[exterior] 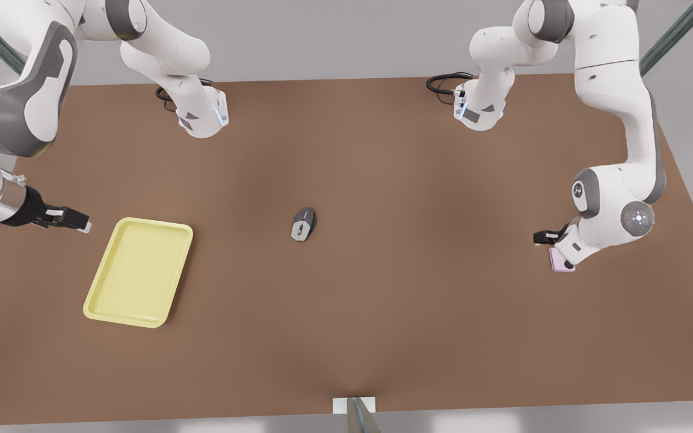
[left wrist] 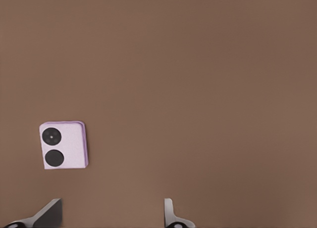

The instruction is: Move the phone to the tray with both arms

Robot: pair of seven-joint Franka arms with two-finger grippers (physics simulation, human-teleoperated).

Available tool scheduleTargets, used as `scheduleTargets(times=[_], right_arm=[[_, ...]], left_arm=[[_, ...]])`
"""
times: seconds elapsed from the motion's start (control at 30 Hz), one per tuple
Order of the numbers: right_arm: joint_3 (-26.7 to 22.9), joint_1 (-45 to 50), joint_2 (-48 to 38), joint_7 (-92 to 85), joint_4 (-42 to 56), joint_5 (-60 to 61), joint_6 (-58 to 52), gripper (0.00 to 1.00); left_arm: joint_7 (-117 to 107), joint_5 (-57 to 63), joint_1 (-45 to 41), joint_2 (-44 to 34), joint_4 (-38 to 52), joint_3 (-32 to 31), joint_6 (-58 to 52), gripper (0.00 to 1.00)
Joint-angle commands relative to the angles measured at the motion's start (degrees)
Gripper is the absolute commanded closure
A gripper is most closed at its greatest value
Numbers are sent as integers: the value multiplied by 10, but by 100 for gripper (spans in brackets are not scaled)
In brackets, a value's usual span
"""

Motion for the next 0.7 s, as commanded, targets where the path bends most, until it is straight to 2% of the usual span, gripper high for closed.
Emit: scheduleTargets(times=[0.0, 0.07, 0.23, 0.67], right_arm=[[0, 0, -1, 3, 0, 0, -2, 0], [0, 3, 0, 4, 0, 0, -2, 0], [1, 3, 1, 4, 0, 0, -1, 0], [3, 3, 2, 4, 0, 1, -1, 0]], left_arm=[[149, -7, 4, 5, -15, 7, 174, 0], [150, -7, 12, 13, -58, 9, 222, 0], [193, -9, 49, 55, -83, 13, 295, 0], [215, -9, 80, 112, -91, 13, 331, 0]])
